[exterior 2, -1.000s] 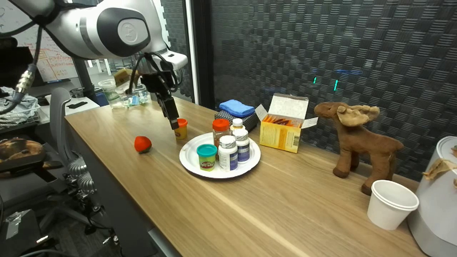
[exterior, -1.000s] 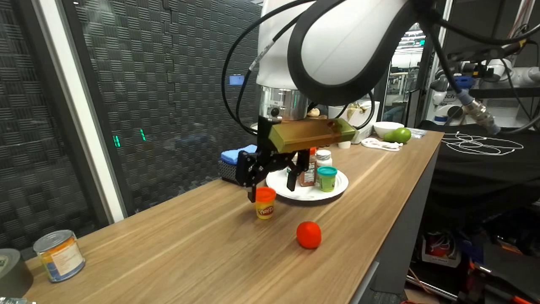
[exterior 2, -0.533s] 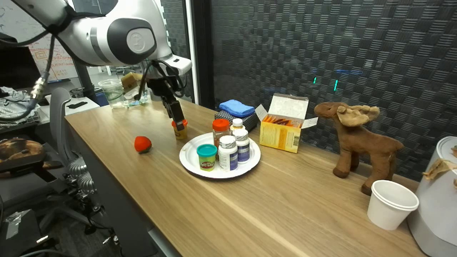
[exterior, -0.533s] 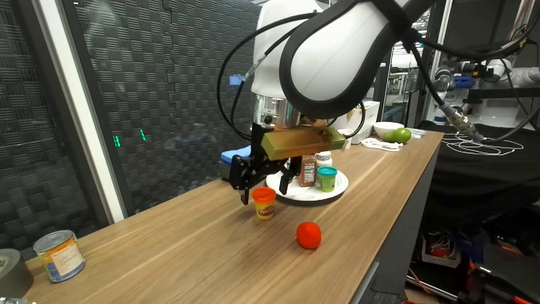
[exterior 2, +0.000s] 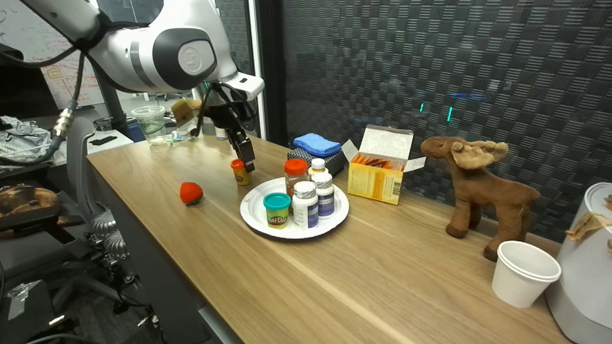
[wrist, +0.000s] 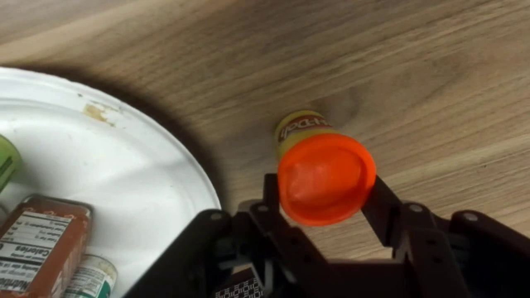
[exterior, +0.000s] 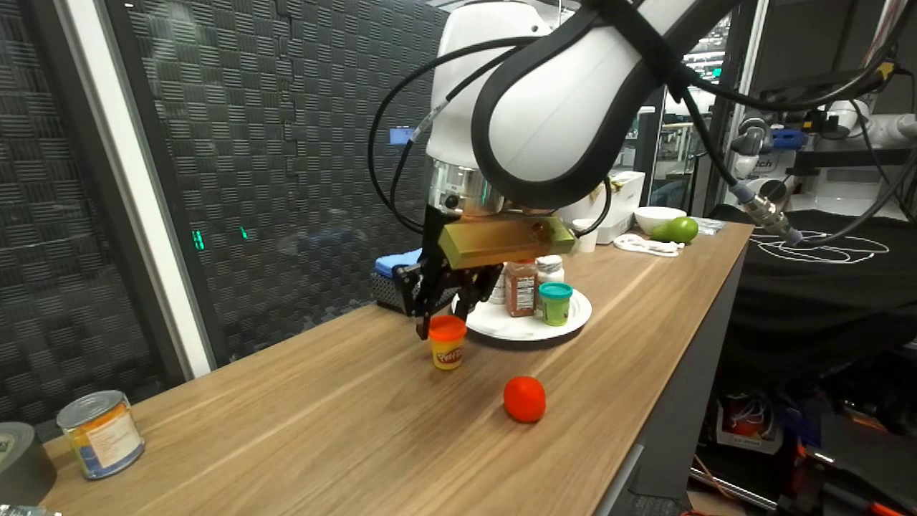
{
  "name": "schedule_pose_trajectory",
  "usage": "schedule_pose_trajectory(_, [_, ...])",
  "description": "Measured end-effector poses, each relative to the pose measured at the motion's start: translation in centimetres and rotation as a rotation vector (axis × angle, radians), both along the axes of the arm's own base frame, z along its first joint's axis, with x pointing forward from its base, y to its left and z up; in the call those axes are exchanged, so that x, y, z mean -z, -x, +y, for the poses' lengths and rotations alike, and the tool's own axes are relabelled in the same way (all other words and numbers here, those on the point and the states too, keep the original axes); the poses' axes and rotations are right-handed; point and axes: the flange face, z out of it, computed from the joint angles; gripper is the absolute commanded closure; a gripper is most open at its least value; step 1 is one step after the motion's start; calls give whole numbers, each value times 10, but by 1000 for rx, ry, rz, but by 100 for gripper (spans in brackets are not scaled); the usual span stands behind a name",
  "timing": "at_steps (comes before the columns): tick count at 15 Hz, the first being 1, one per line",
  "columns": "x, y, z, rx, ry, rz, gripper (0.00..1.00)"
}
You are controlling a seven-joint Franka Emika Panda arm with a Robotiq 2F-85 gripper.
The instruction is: Pick up the bottles from the table and put them on the white plate.
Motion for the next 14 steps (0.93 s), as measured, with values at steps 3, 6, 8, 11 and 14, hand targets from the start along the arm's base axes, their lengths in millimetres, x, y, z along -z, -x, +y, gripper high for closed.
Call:
schedule_pose_trajectory(3, [-14,-2,-3,5,-4,-29,72])
schedule_pose_trajectory(6, [-46,-4,-5,18,-13,-101,72])
schedule_pose_trajectory(8, [-66,-5,-11,38,-8,-143,72])
schedule_pose_trajectory(11, [-78,-7,-28,75,18,-174,72])
schedule_pose_trajectory(14, [-72,-11,-57,111,67,-178,72])
